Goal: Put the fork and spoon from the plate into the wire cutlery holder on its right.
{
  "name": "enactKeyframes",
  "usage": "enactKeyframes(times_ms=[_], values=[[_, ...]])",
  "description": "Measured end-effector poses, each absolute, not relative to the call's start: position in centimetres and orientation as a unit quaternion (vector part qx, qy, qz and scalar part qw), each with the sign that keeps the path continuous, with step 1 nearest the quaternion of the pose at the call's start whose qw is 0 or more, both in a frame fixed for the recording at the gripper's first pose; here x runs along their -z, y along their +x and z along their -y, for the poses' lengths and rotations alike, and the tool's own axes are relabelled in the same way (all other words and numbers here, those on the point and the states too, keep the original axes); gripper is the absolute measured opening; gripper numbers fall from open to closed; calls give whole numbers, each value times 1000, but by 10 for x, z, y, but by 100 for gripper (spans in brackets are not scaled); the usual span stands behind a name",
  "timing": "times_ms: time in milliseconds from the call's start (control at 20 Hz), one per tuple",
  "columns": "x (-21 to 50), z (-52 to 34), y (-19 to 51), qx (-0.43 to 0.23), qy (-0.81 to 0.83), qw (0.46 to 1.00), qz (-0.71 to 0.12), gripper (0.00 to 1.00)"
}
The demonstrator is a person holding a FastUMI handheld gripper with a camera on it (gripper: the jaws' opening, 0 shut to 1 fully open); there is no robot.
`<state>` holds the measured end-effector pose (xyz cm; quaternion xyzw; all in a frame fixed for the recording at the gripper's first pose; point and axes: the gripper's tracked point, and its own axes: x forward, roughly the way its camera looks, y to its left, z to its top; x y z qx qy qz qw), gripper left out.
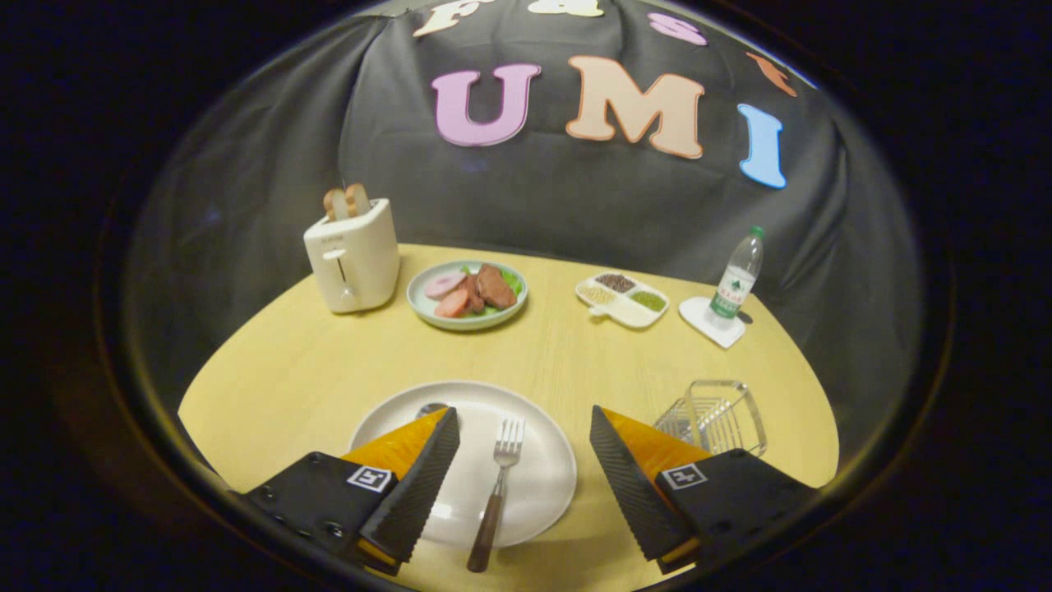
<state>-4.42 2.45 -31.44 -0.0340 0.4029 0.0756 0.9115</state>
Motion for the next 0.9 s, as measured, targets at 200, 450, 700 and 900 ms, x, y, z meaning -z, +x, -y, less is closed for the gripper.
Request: enactKeyframes(times_ms=[200,450,700,900], values=[[345,-26,-64,-85,-44,888,-450,100],[373,-29,-79,-98,-60,864,-491,100],[387,-34,-93,-111,-69,842,-523,87],[391,-40,-98,-115,-56,831,-541,58]])
